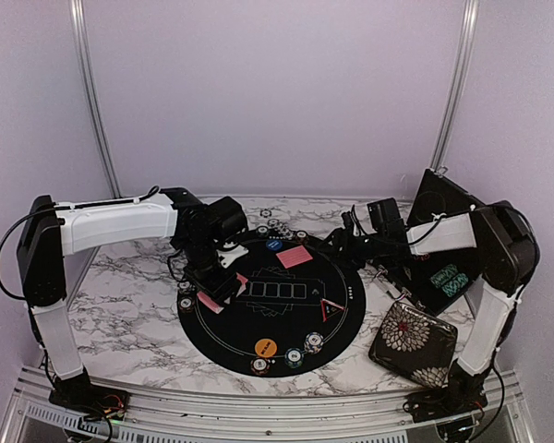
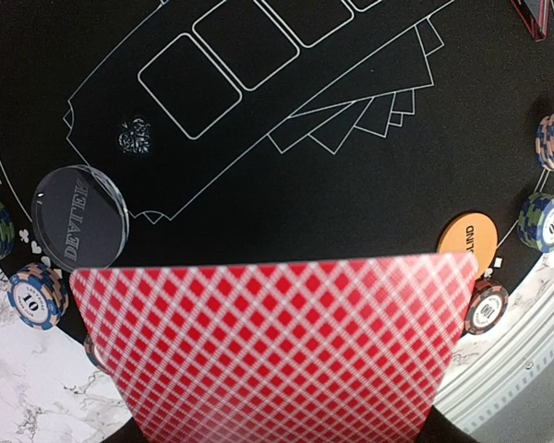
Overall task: Distribute texas hold em gaming equipment
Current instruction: Distribute the poker card in the small blind area.
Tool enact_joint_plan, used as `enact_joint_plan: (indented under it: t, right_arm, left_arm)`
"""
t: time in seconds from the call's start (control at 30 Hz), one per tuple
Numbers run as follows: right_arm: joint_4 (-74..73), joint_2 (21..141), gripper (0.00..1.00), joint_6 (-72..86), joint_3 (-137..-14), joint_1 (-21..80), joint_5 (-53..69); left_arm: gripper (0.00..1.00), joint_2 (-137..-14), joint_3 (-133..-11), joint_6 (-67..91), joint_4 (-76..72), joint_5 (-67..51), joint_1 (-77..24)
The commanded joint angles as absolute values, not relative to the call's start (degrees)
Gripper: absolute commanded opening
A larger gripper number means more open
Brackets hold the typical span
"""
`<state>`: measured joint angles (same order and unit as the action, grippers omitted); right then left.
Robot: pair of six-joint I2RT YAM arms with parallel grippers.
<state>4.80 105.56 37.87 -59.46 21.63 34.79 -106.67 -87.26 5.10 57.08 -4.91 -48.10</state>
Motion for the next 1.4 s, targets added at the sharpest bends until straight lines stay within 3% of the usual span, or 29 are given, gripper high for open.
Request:
enact_joint_plan:
  t: [0.0, 0.6, 1.37]
  right_arm:
    - [7.7, 101.9, 0.68, 41.4, -58.3, 25.0, 40.8]
    - [24.1, 106.8, 0.67, 56.3, -58.9, 39.5, 48.3]
    - [34.1, 111.8, 0.67, 63.4, -60.5, 42.7, 50.5]
  left_arm:
    - [0.47, -105.0, -89.3, 5.1, 57.9, -4.9, -49.1]
    - [0.47, -106.3, -91.8, 4.7, 59.0, -4.9, -51.2]
    - [0.46, -106.3, -92.2, 4.4, 59.4, -4.8, -51.4]
